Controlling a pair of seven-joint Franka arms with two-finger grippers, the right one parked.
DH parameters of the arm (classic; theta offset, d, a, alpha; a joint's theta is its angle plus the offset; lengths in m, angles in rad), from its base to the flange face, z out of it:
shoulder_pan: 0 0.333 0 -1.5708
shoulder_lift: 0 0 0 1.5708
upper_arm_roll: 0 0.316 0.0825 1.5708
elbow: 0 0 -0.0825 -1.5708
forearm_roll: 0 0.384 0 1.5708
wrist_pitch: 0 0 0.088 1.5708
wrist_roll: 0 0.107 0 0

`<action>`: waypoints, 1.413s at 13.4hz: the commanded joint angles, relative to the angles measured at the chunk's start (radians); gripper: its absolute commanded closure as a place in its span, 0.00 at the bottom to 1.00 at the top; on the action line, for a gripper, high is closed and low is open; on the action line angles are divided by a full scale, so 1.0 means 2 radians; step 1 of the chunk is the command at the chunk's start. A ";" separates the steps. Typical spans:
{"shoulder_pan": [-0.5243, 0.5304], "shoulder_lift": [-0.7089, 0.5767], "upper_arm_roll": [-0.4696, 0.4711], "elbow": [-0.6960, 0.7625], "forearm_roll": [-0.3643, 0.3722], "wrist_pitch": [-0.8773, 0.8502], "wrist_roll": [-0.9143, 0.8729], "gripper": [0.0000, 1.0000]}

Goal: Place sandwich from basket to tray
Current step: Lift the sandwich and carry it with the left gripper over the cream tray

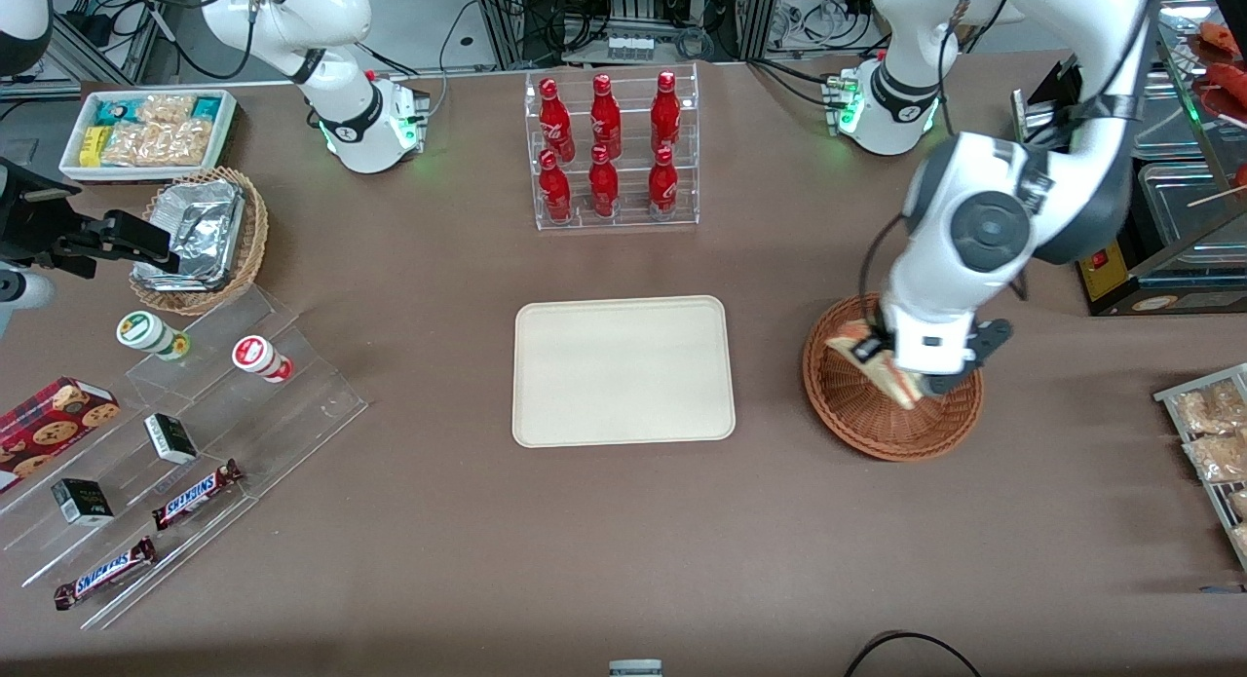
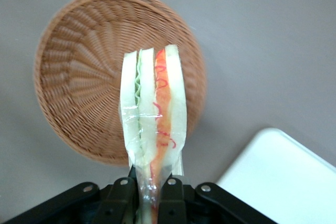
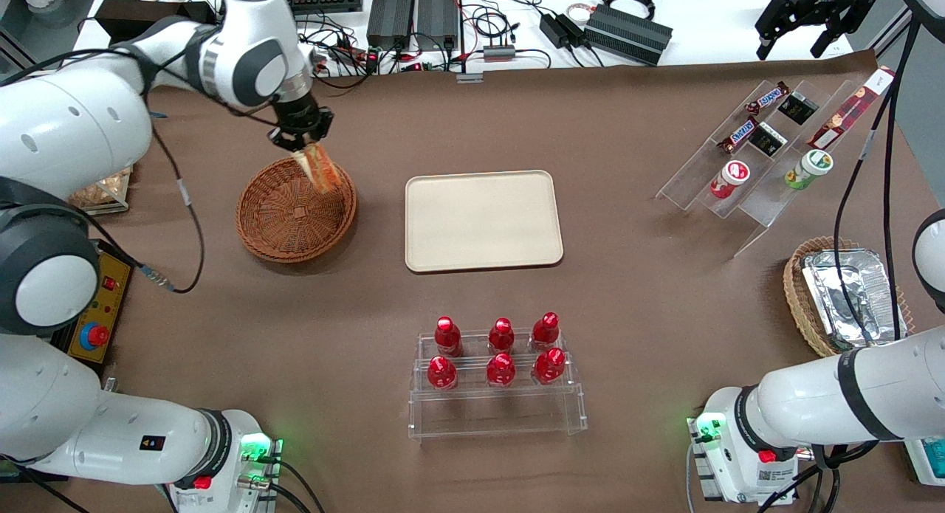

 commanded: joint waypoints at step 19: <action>-0.216 0.274 -0.030 0.201 0.015 0.076 0.097 1.00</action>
